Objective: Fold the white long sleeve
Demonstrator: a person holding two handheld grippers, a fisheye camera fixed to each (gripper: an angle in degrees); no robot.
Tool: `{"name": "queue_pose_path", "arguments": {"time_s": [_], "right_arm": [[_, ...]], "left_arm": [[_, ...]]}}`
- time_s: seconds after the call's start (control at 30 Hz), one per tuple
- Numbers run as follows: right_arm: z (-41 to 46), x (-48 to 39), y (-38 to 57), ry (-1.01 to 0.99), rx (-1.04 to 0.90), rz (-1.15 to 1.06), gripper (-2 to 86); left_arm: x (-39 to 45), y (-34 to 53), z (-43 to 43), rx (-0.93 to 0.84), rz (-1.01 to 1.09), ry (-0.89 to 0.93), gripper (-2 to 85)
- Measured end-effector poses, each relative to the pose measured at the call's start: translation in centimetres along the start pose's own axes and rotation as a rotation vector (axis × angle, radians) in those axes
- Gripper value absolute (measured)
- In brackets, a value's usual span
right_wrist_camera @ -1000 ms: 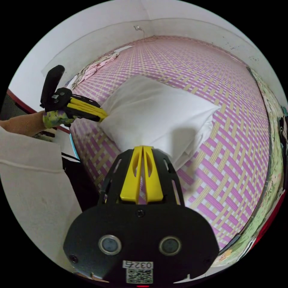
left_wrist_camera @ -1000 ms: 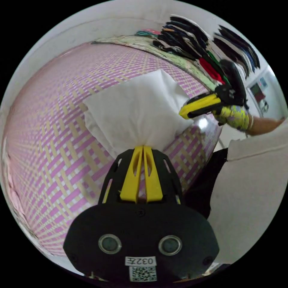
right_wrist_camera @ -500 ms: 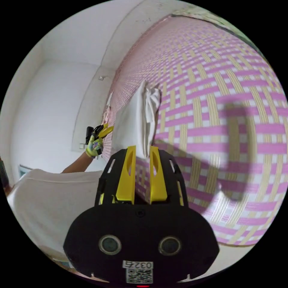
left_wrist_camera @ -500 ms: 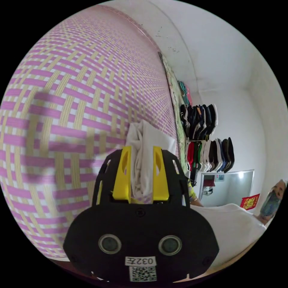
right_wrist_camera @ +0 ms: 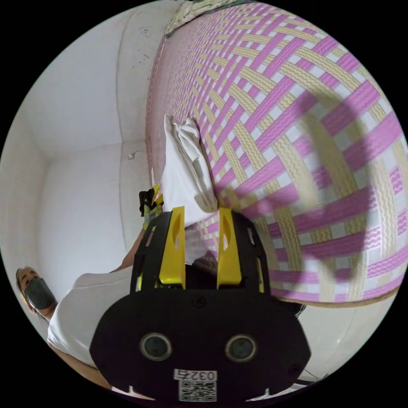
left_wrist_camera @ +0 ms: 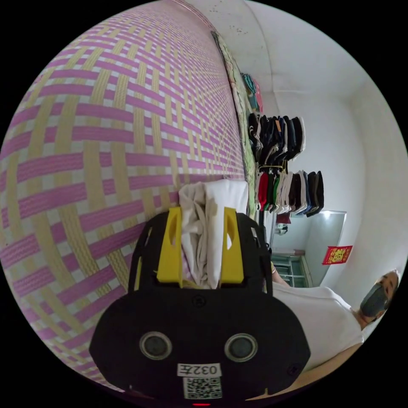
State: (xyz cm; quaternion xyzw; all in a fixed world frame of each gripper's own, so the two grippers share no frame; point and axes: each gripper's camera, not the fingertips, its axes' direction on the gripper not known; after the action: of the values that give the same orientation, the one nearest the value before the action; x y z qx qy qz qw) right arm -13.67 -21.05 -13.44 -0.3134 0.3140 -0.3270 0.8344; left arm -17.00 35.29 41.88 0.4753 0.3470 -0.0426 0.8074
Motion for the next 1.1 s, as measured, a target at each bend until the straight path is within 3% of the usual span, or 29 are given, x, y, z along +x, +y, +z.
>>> {"name": "queue_pose_path", "arguments": {"time_s": [0.37, 0.57, 0.8, 1.1], "right_arm": [[1.1, 1.5, 0.1, -0.010, 0.107, 0.026, 5.4], [-1.7, -0.3, 3.9, -0.039, 0.226, -0.081, 4.7], [-10.2, -1.2, 12.2, -0.010, 0.379, -0.192, 4.8], [-24.6, 5.4, 24.4, -0.059, 0.659, -0.196, 4.8]], "left_arm": [[-2.3, -3.5, 1.5, -0.013, 0.053, 0.093, 5.3], [-1.6, -2.5, 2.1, 0.059, 0.050, 0.327, 2.1], [6.3, -3.1, 9.9, -0.151, 0.138, 0.390, 1.4], [20.9, -6.3, 23.8, -0.368, 0.277, 0.457, 1.6]]}}
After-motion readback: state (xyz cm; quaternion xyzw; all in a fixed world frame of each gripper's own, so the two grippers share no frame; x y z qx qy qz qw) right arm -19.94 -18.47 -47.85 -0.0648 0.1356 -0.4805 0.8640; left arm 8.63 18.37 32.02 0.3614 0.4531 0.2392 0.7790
